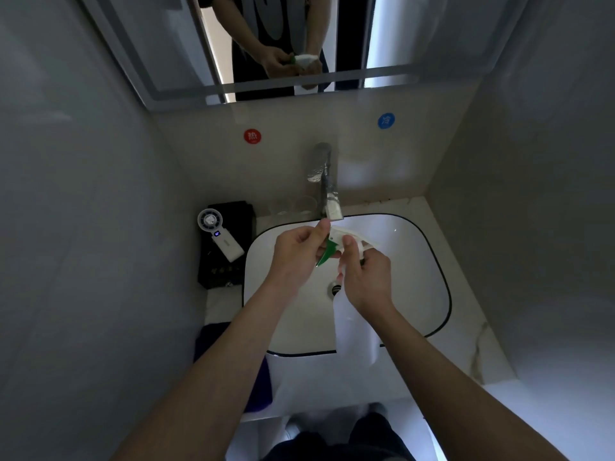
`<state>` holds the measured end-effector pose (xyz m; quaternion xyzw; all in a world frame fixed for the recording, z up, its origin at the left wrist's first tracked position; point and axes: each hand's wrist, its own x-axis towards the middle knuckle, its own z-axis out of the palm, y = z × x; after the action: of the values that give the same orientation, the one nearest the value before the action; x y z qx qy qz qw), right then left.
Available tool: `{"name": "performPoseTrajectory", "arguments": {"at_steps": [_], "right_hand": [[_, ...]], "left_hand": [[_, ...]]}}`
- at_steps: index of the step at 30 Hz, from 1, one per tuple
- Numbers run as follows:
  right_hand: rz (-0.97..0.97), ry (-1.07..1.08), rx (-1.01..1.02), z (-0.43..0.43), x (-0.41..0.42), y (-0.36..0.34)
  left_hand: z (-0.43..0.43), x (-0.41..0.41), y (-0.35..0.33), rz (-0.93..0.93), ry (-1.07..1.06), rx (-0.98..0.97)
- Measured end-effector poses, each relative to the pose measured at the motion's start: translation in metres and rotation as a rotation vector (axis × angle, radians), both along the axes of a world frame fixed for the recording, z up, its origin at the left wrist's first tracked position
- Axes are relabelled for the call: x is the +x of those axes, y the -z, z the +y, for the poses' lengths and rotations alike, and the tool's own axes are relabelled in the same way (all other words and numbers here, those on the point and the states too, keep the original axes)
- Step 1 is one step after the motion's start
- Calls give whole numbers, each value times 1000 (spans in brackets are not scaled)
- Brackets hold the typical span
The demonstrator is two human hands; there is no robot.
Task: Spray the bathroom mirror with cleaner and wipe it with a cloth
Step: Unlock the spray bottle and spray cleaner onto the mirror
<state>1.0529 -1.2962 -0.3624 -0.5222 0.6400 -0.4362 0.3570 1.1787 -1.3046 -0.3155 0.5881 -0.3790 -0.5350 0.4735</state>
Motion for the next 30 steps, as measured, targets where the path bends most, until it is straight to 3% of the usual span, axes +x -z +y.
{"name": "performPoseTrajectory", "arguments": {"at_steps": [8, 16, 30], "right_hand": [[-13, 13, 27, 5, 8, -2], [51, 38, 53, 3, 6, -5], [144, 28, 24, 1, -12, -10]], "left_hand": [[3, 13, -6, 164, 45, 74], [7, 5, 3, 70, 52, -7], [3, -17, 7, 91, 14, 39]]}}
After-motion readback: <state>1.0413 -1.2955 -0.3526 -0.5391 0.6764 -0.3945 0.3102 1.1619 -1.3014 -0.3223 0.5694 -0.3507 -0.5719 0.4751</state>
